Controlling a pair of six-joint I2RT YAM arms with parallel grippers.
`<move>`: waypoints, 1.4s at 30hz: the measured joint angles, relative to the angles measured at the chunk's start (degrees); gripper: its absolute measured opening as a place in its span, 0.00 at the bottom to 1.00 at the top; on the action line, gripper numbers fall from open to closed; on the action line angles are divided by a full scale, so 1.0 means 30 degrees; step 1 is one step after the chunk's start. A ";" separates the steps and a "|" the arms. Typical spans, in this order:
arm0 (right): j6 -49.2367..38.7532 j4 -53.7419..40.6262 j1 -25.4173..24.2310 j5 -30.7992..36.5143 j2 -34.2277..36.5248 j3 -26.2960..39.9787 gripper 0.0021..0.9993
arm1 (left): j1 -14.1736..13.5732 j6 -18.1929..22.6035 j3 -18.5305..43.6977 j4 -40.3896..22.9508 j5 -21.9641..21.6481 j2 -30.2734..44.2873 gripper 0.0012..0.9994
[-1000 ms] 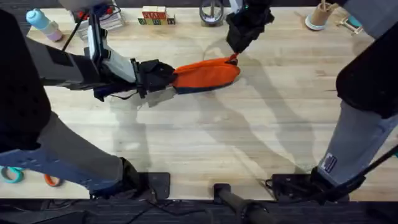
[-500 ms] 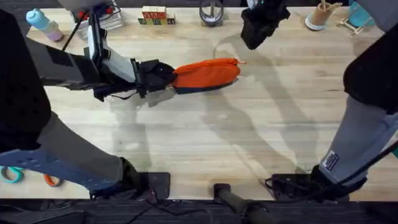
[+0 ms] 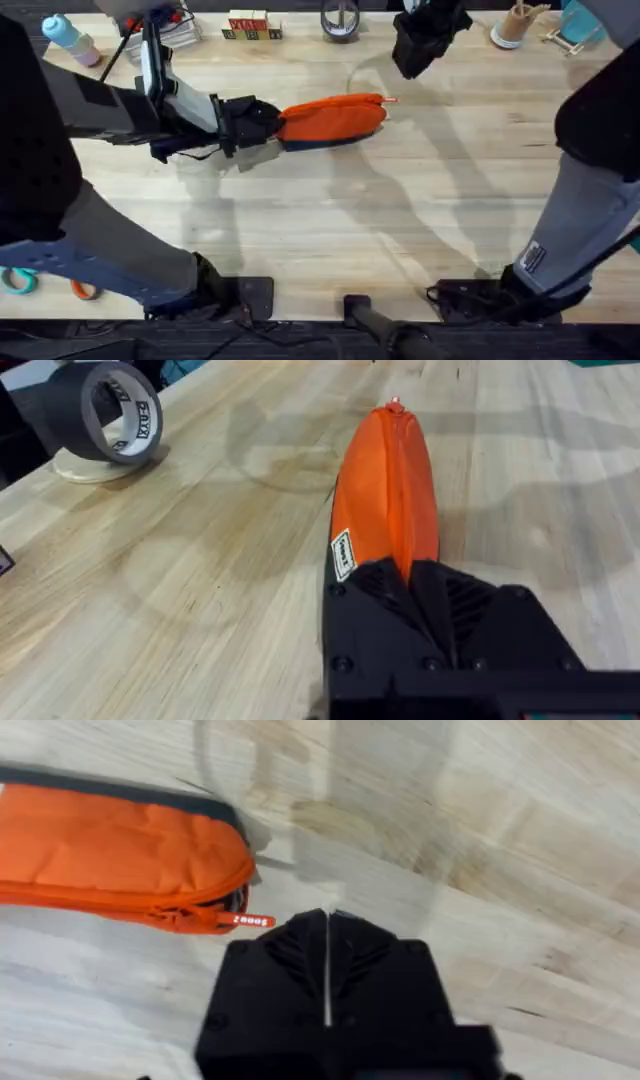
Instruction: Unzip the bag, pick up the pens from the table one at a time and place them inside, then zip the bag closed.
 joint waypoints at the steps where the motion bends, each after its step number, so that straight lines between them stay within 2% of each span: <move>1: -0.0038 -0.0127 0.0000 0.0001 0.0000 0.0010 0.22 | 0.0000 0.0000 0.0001 0.0000 -0.0006 0.0000 0.04; 6: -0.0067 -0.0845 0.0000 0.0001 -0.0002 0.0480 0.93 | 0.0000 0.0000 0.0007 0.0000 -0.0006 0.0000 0.04; 7: -0.0102 -0.1001 0.0000 0.0001 0.0000 0.0668 0.98 | 0.0000 0.0000 0.0000 0.0000 0.0001 0.0000 0.04; 20: -0.0102 -0.3249 0.0000 0.0001 -0.0530 0.4495 1.00 | 0.0000 0.0000 0.0007 0.0000 -0.0006 0.0000 0.04; 38: -0.0102 -0.3747 -0.0359 -0.0006 -0.4079 0.4606 1.00 | 0.0000 0.0000 0.0007 -0.0002 -0.0006 0.0000 0.04; 42: -0.0102 -0.3189 -0.0606 -0.0006 -0.4796 0.3596 1.00 | 0.0000 0.0000 0.0000 0.0000 -0.0006 0.0000 0.04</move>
